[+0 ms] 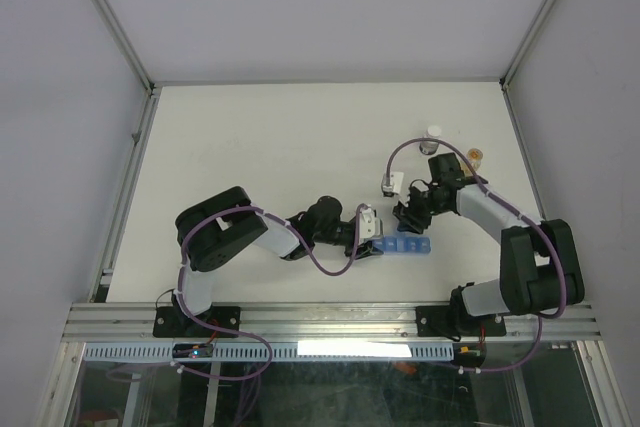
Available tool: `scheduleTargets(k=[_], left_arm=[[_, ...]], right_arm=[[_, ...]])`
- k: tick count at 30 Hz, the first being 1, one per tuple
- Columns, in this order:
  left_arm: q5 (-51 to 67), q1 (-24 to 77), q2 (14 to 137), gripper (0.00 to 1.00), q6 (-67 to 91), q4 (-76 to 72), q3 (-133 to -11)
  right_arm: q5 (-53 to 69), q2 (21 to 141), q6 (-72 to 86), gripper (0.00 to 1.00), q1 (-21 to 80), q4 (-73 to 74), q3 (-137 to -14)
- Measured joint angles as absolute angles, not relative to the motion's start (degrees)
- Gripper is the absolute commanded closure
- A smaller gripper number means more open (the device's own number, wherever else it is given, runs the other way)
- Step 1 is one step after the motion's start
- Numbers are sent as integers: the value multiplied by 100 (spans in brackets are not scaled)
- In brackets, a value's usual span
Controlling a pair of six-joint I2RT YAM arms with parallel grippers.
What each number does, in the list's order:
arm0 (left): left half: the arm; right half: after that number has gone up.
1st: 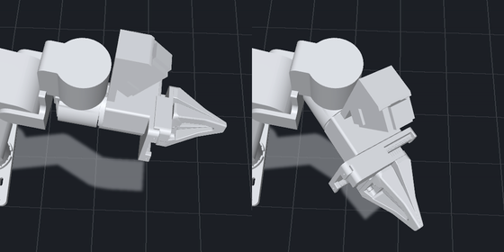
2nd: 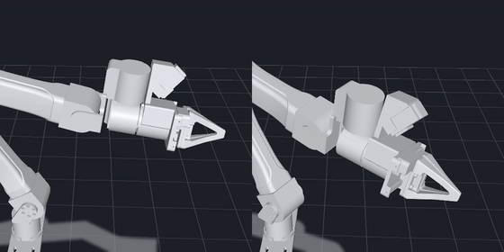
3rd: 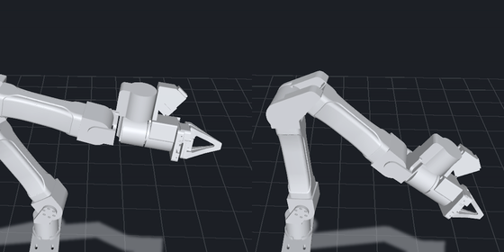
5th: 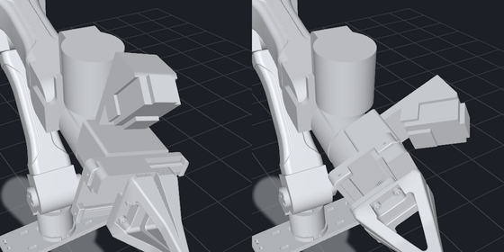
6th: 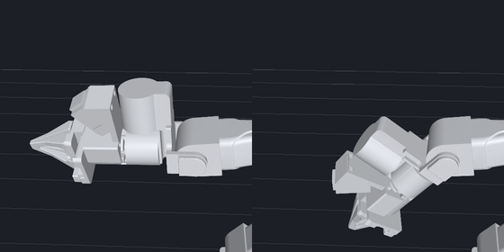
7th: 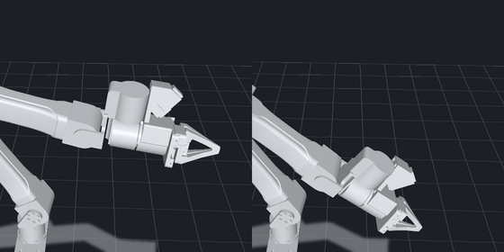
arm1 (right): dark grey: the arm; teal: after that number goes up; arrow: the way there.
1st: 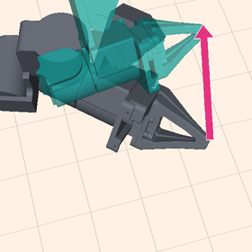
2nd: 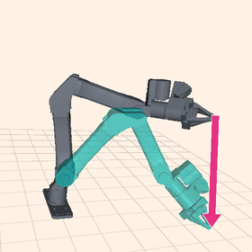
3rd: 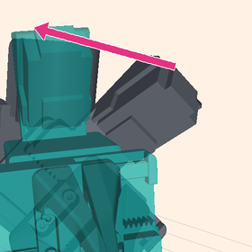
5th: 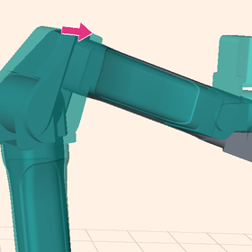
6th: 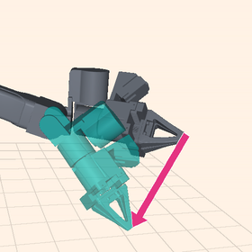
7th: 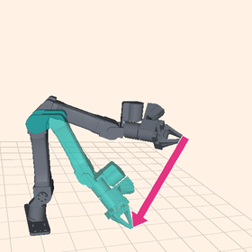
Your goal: Sort the pills into containers
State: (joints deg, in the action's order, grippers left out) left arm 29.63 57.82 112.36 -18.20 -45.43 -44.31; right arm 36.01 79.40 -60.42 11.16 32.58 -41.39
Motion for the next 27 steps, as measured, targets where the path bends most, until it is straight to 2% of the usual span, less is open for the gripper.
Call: scheduleTargets(k=[5,8,11,15,18,22,27], left_arm=[[2849,5782,11236,99,-1817,-4543,-4429],[2698,5782,11236,93,-1787,-4556,-4425],[2523,5782,11236,75,-1723,-4589,-4425],[2239,5782,11236,33,-1608,-4600,-4427],[2045,5782,11236,14,-1514,-4637,-4427],[1756,5782,11124,1,-1378,-4654,-4412],[1498,5776,10363,1,-1168,-4663,-4160]], right_arm=[[3531,8038,-5771,49,1160,3347,-4239],[3756,8012,-5535,46,963,3621,-4589],[4150,7723,-5354,41,563,3756,-4875],[4582,6934,-5004,38,82,3745,-4917],[4781,6484,-4681,37,-167,3647,-4917],[4901,6307,-4309,37,-357,3553,-4917],[4978,6200,-3826,35,-521,3516,-4932]])
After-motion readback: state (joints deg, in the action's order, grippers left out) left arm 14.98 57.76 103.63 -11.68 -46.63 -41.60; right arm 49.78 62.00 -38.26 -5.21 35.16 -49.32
